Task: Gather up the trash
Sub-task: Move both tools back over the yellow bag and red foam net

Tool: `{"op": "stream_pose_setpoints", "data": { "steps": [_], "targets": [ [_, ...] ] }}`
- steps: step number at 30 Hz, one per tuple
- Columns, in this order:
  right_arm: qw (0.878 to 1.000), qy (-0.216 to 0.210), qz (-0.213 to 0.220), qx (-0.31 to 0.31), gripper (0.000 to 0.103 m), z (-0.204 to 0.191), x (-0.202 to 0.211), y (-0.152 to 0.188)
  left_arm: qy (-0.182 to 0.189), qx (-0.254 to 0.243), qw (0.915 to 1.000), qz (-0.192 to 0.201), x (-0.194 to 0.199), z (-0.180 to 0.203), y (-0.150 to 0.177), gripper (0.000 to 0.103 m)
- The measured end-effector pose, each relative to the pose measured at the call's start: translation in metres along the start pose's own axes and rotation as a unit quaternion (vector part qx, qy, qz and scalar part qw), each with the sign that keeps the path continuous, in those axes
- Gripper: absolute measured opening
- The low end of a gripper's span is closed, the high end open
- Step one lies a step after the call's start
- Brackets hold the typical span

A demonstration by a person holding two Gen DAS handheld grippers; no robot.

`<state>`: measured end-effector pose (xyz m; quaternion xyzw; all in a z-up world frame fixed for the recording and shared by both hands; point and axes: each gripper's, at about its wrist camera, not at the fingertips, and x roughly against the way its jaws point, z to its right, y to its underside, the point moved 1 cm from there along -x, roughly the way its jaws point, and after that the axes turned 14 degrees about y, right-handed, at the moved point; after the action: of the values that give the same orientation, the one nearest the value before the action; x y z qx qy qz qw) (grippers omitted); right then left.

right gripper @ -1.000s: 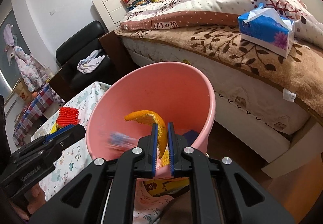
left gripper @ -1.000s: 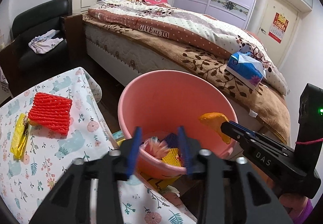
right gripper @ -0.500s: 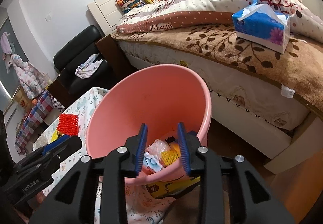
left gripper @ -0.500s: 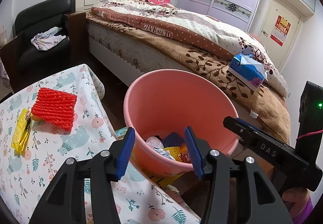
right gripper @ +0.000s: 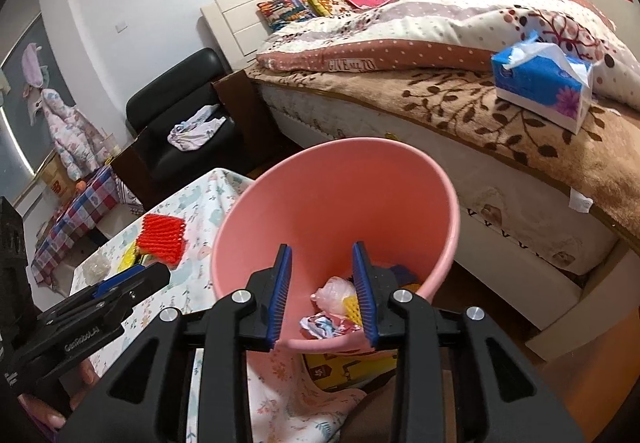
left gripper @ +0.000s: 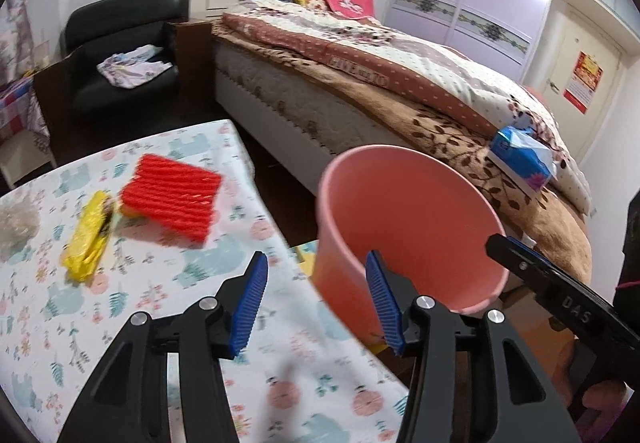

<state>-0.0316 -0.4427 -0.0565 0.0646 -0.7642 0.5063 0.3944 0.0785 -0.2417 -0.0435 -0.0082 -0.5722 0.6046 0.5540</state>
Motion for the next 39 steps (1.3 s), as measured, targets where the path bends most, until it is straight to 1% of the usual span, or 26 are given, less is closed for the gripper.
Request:
{"op": "stream_pose_setpoints", "data": {
  "steps": [6,11,16,25,29,32,33,34,35,37,39],
  "targets": [
    [1.0,-0.02,0.0,0.023,0.032,-0.027,0.009,0.006,-0.018,0.033,0.9993,0.008,0.024,-0.025,0.008,0.05],
    [0.998,-0.043,0.002,0.038,0.032,-0.052,0.021,0.015,-0.029,0.032,0.999,0.013,0.049,-0.033,0.02,0.05],
    [0.996,-0.058,0.01,0.064,0.032,-0.08,0.038,0.028,-0.04,0.039,0.9982,0.022,0.071,-0.041,0.03,0.05],
    [0.993,-0.058,0.034,0.101,0.032,-0.11,0.075,0.051,-0.06,0.062,0.9953,0.043,0.112,-0.052,0.046,0.05],
    [0.99,-0.059,0.048,0.116,0.032,-0.12,0.091,0.058,-0.059,0.069,0.995,0.043,0.126,-0.052,0.056,0.05],
    [0.989,-0.06,0.056,0.119,0.032,-0.123,0.101,0.061,-0.06,0.068,0.9945,0.053,0.137,-0.051,0.061,0.051],
    [0.989,-0.059,0.057,0.12,0.033,-0.124,0.105,0.063,-0.059,0.069,0.9943,0.056,0.141,-0.05,0.062,0.051],
    [0.989,-0.058,0.058,0.12,0.038,-0.124,0.107,0.065,-0.057,0.07,0.9941,0.06,0.145,-0.049,0.064,0.051],
    [0.989,-0.058,0.06,0.119,0.041,-0.124,0.109,0.067,-0.056,0.07,0.994,0.063,0.147,-0.048,0.065,0.051],
    [0.989,-0.067,0.066,0.115,0.042,-0.124,0.114,0.069,-0.052,0.069,0.9939,0.069,0.154,-0.047,0.067,0.053],
    [0.988,-0.073,0.072,0.112,0.043,-0.123,0.12,0.068,-0.051,0.067,0.9937,0.075,0.16,-0.044,0.069,0.061]
  ]
}}
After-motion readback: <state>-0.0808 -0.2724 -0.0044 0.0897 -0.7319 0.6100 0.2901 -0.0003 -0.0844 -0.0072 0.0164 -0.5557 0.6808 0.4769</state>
